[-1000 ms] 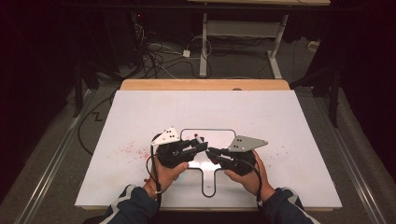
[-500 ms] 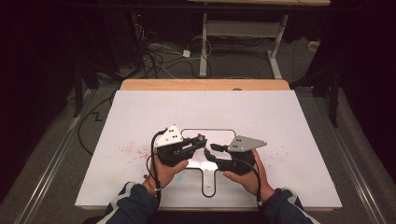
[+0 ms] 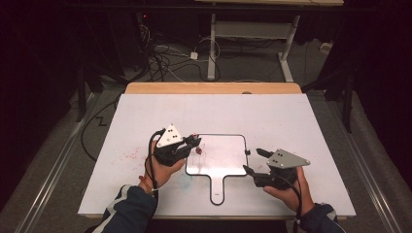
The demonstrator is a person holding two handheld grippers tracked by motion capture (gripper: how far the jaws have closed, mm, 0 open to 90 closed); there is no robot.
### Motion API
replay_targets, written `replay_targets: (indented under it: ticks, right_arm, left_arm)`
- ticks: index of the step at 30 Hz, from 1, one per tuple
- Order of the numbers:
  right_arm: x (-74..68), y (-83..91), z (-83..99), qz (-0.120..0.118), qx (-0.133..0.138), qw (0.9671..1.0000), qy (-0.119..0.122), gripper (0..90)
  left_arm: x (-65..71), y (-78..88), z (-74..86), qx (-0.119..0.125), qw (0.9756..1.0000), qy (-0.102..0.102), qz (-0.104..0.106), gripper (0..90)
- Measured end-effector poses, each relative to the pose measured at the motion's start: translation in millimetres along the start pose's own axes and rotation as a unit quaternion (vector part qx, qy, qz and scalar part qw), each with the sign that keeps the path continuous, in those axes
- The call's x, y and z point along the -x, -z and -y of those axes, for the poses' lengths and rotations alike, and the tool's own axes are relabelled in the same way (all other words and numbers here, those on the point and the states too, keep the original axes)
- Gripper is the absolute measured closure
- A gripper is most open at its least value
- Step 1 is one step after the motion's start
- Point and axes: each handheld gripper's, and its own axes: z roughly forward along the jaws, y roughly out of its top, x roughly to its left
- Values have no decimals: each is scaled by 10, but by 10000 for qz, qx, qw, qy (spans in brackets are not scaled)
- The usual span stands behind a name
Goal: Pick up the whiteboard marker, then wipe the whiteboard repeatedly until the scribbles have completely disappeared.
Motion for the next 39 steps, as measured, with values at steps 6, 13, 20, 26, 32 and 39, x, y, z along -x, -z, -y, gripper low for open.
replay_targets:
  ticks: [6, 13, 20, 26, 32, 39]
  right_arm:
    - [48, 146, 119, 243, 165, 9995, -120, 274]
    - [45, 232, 271, 290, -80, 9994, -148, 280]
    - [83, 263, 300, 273, -77, 9990, -348, 283]
    - [94, 231, 316, 258, -168, 9990, -325, 283]
    - [97, 206, 317, 312, -202, 9988, -312, 287]
    - [102, 186, 327, 298, -198, 9989, -318, 288]
  left_arm:
    - [-51, -12, 15, -119, 9999, 21, -107, 787]
    - [-108, -82, 21, -277, 9995, 115, -44, 788]
    - [-157, -156, -6, -369, 9992, 114, -123, 788]
    - [-194, -149, -64, -405, 9991, 77, -93, 788]
    - [-246, -193, -30, -483, 9985, 207, -138, 788]
    - [-280, -315, 38, -618, 9975, 212, -257, 787]
